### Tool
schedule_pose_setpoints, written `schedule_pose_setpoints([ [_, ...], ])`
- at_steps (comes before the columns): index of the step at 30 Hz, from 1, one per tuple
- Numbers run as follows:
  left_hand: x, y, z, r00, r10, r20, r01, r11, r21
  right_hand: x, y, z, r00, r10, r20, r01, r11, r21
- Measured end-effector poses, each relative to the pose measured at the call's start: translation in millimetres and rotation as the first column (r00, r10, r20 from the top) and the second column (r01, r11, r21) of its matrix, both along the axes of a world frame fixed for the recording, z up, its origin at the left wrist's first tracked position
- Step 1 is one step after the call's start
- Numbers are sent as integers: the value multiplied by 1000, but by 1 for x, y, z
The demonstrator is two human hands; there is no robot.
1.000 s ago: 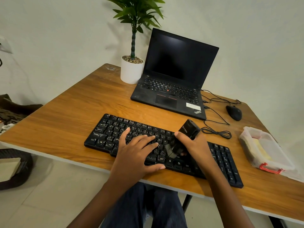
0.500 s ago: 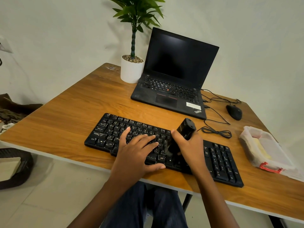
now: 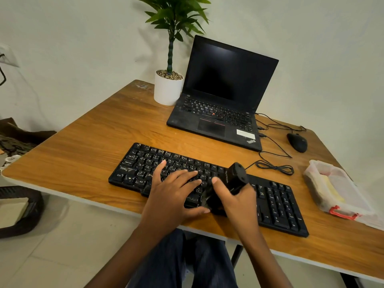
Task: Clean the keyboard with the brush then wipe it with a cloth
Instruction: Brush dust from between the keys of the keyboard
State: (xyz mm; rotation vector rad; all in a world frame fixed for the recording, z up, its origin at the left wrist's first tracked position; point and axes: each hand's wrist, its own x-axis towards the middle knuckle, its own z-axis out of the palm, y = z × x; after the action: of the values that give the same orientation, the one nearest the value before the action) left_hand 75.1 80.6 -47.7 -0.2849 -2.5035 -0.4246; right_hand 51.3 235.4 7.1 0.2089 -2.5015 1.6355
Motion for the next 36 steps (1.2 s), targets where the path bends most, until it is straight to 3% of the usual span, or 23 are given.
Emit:
schedule_pose_setpoints([
  [4, 0, -1, 1, 1000, -1, 4, 1, 1000, -12, -1, 4, 3, 1000, 5, 10, -5, 1000, 30],
  [9, 0, -1, 0, 1000, 0, 14, 0, 1000, -13, -4, -9, 10, 996, -15, -85, 20, 998, 65],
  [13, -1, 0, -2, 1000, 2, -3, -2, 1000, 0, 4, -9, 11, 997, 76, 35, -78, 994, 74],
  [15, 0, 0, -2, 1000, 3, -5, -3, 1000, -2, -3, -2, 14, 997, 41, 69, -47, 995, 92],
  [22, -1, -1, -1, 1000, -2, -11, 2, 1000, -8, -10, -3, 10, 998, 9, -64, -2, 995, 101],
  [28, 0, -1, -1, 1000, 1, 8, -1, 1000, -12, -8, 15, 12, 993, 101, 55, -106, 990, 91],
  [32, 0, -1, 0, 1000, -1, 8, 1, 1000, -7, -22, 14, 15, 999, 35, -28, -31, 990, 138],
  [36, 0, -1, 0, 1000, -2, 12, 2, 1000, -3, -19, 7, 12, 996, 86, -17, -84, 991, 101],
])
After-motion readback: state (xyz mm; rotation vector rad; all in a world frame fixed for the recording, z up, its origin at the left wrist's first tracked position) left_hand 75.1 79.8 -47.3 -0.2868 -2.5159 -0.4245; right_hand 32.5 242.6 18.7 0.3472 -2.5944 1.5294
